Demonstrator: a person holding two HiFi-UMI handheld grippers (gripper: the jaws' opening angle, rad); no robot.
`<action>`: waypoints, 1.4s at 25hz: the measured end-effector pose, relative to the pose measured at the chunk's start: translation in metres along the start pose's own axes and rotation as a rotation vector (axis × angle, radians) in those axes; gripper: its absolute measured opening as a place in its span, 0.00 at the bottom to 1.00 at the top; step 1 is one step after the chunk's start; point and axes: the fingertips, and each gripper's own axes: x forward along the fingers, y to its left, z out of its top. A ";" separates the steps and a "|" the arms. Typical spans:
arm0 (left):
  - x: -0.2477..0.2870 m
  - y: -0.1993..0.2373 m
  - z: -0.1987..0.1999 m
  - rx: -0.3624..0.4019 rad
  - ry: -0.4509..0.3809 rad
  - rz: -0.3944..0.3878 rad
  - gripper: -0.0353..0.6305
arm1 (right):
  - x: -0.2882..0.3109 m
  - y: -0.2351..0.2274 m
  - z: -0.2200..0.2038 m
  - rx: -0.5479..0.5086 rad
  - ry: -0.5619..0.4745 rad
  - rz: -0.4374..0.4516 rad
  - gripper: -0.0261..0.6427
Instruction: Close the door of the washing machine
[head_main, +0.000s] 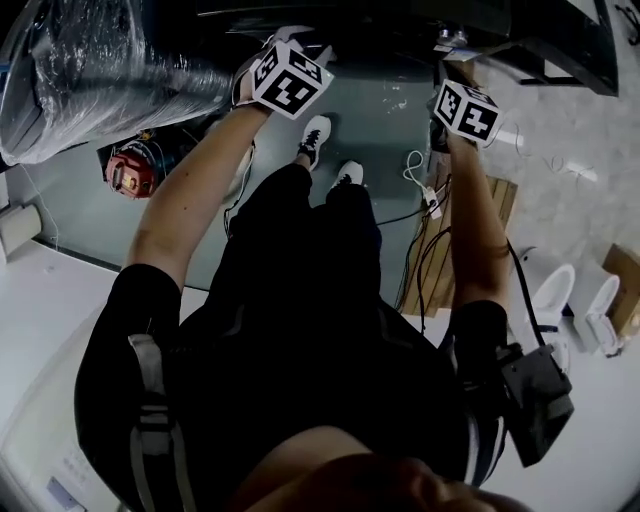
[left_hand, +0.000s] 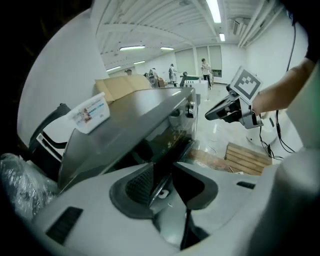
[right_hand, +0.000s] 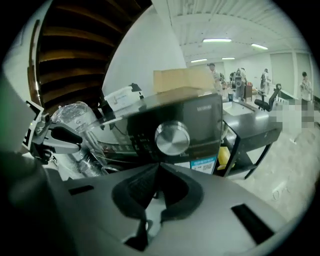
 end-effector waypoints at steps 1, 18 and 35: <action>-0.009 0.006 0.004 -0.024 -0.019 0.014 0.24 | -0.009 0.004 0.013 -0.015 -0.030 0.003 0.05; -0.173 0.078 0.036 -0.239 -0.330 0.126 0.18 | -0.140 0.085 0.160 -0.142 -0.267 0.026 0.05; -0.330 0.172 -0.002 -0.399 -0.599 0.237 0.09 | -0.239 0.233 0.234 -0.257 -0.473 0.029 0.05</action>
